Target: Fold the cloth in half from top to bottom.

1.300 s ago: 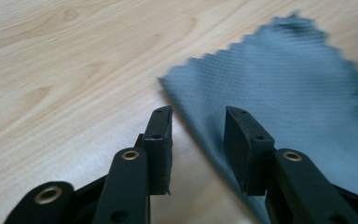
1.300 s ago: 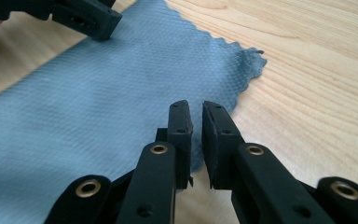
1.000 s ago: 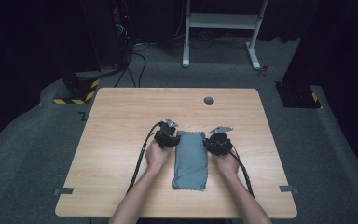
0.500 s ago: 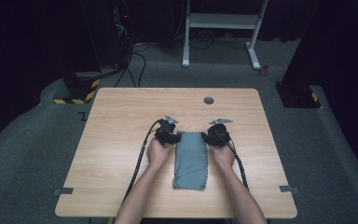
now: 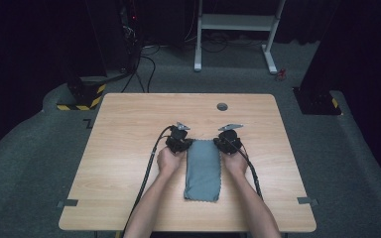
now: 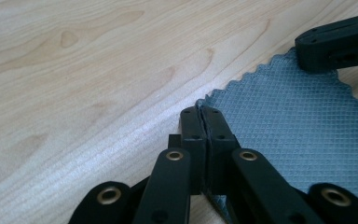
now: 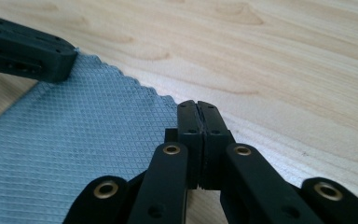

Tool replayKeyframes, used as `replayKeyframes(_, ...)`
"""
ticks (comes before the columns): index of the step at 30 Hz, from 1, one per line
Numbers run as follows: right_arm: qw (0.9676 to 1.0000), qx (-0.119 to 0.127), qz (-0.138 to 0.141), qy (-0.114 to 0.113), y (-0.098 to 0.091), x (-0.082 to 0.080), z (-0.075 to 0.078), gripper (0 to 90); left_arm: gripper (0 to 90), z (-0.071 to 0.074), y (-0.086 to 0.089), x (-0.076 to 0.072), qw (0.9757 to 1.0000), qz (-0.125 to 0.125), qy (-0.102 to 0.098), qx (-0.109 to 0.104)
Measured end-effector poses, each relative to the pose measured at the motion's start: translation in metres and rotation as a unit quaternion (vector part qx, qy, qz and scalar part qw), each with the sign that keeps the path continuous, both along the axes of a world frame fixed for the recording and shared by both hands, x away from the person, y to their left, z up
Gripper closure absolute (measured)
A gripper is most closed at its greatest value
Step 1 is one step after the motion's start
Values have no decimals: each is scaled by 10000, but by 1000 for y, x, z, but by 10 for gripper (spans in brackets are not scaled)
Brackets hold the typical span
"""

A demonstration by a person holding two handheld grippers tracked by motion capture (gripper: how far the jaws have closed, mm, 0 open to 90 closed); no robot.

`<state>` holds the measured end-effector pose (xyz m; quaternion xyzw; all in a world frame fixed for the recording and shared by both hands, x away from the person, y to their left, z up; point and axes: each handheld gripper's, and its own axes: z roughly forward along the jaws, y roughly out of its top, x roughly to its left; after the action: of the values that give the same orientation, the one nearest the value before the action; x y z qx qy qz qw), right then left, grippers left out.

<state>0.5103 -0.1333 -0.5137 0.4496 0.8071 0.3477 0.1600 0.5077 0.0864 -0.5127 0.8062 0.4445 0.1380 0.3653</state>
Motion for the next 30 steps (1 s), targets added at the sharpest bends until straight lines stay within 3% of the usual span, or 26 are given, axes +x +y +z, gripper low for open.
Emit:
replayKeyframes(3, 9999, 112, -13, -30, -2, -1, 6, 896, 887, 6, 1, 2, 10000, -28, -69, 41)
replayKeyframes(6, 9998, 159, 11, -124, -1, -2, 12, 897, 887, 12, 3, 3, 9998, 7, -129, -125)
replayKeyframes(11, 9998, 213, 27, -58, -2, 1, 22, 897, 887, 15, 11, 4, 9994, 56, -122, -305)
replayKeyframes(15, 9994, 233, 81, -230, 2, 1, 32, 897, 887, 22, 16, 4, 9988, 87, -199, -432)
replayKeyframes(21, 9991, 361, 137, -165, 1, -2, 31, 896, 887, 27, 18, -4, 9987, -87, -289, -402)
replayKeyframes(30, 9969, 500, 538, -294, -1, -19, 39, 896, 887, 28, 26, -22, 9980, -320, -385, -394)
